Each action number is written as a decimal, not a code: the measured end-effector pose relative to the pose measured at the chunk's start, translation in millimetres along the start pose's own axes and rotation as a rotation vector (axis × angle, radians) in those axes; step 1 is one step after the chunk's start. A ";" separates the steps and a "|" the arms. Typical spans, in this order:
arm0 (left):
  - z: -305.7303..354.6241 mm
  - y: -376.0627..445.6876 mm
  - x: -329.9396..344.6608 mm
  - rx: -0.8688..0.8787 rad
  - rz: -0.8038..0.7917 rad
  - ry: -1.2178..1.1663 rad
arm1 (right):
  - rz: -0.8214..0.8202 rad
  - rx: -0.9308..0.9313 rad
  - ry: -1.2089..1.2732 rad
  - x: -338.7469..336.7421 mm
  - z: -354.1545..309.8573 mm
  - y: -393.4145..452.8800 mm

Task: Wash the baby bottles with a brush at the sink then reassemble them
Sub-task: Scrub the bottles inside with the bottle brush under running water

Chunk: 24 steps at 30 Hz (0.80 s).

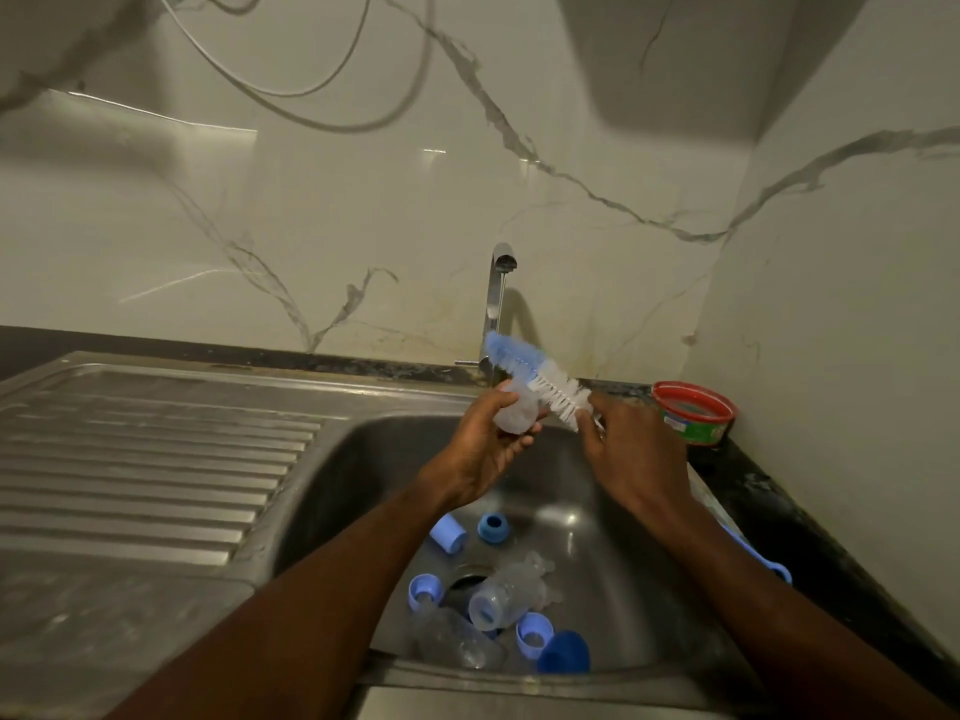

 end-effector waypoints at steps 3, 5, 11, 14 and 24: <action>5.5 -0.2 -1.3 0.018 -0.057 0.054 | -0.003 -0.071 0.049 -3.7 -10.4 -4.9; 9.4 0.6 -3.7 0.038 -0.041 0.135 | 0.005 -0.099 0.050 -4.7 -13.2 -4.9; 9.4 -7.3 1.1 0.147 -0.013 0.520 | 0.010 -0.018 0.008 -0.9 -4.2 0.5; 11.1 -8.9 -3.7 0.194 0.051 0.570 | -0.012 -0.016 0.048 -2.5 -6.9 -1.0; 13.8 -8.9 -13.5 0.199 0.161 0.486 | -0.021 -0.024 0.036 -6.6 -8.5 -2.0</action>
Point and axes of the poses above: each hand's wrist, its own y-axis towards the middle knuckle, its own x-axis out of the palm, z = x × y, the point moved 10 cm from there along y, towards the middle knuckle, and after that the axes turned 11 degrees about -x, right-handed, at the moved point
